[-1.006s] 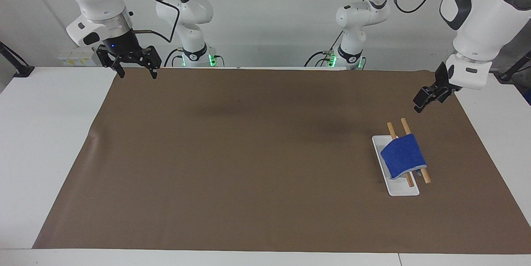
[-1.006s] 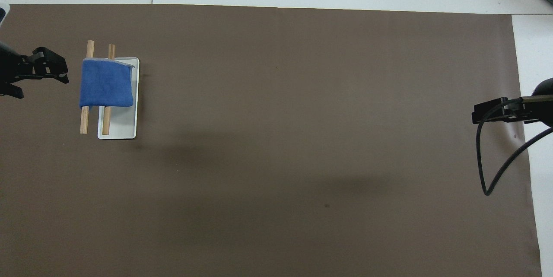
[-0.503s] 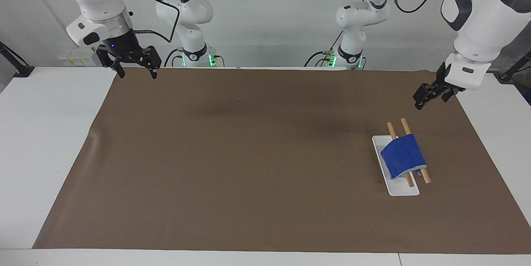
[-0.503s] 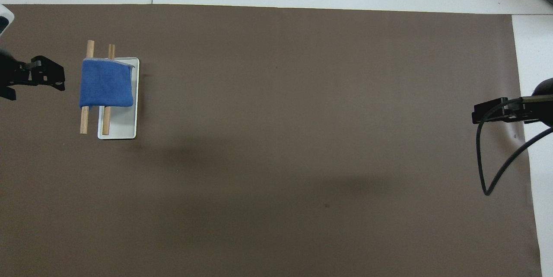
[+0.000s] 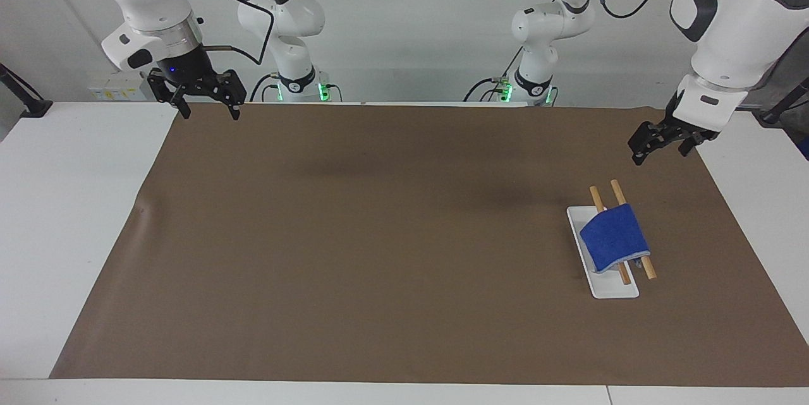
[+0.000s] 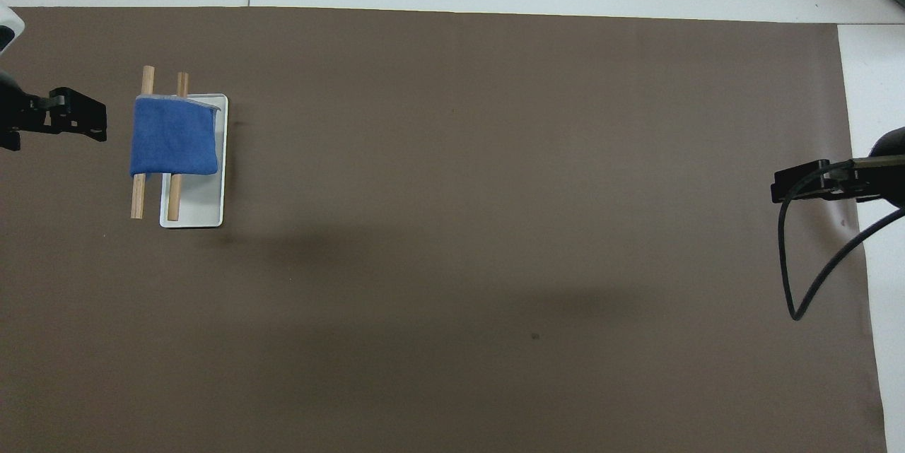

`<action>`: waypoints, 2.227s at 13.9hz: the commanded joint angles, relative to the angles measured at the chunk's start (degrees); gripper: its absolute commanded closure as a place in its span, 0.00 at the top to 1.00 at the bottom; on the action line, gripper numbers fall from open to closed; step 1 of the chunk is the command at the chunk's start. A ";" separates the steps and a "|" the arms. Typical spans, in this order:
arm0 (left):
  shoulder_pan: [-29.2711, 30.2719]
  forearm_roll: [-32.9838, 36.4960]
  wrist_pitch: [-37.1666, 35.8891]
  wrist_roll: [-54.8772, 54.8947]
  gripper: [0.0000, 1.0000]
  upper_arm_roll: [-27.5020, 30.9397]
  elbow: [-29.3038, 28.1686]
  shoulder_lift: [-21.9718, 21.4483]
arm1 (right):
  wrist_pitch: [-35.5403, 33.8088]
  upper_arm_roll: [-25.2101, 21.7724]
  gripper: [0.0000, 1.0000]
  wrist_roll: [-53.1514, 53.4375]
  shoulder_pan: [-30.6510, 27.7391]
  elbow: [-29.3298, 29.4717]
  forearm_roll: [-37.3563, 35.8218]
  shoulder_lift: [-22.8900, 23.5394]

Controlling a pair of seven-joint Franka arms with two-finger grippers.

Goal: Right arm passes towel to left arm to hang

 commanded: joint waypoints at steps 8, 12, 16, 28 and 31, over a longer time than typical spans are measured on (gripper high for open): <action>-1.10 -0.40 3.44 1.42 1.00 0.24 -1.10 -1.39 | -3.08 0.27 1.00 0.01 -0.40 -0.17 0.27 -0.74; -0.83 -0.40 3.36 1.24 1.00 0.24 -1.09 -1.83 | -3.08 0.27 1.00 0.01 -0.49 -0.17 0.36 -0.74; -0.92 -0.40 3.00 1.59 1.00 0.33 -1.53 -2.18 | -3.08 0.27 1.00 0.01 -0.40 -0.17 0.36 -0.74; 1.36 -0.31 3.53 1.86 1.00 1.12 -2.41 -2.97 | -3.08 0.27 1.00 0.01 -0.49 -0.17 0.27 -0.74; 1.36 -0.31 3.88 1.86 1.00 1.12 -2.41 -2.97 | -3.08 0.27 1.00 0.01 -0.49 -0.17 0.27 -0.74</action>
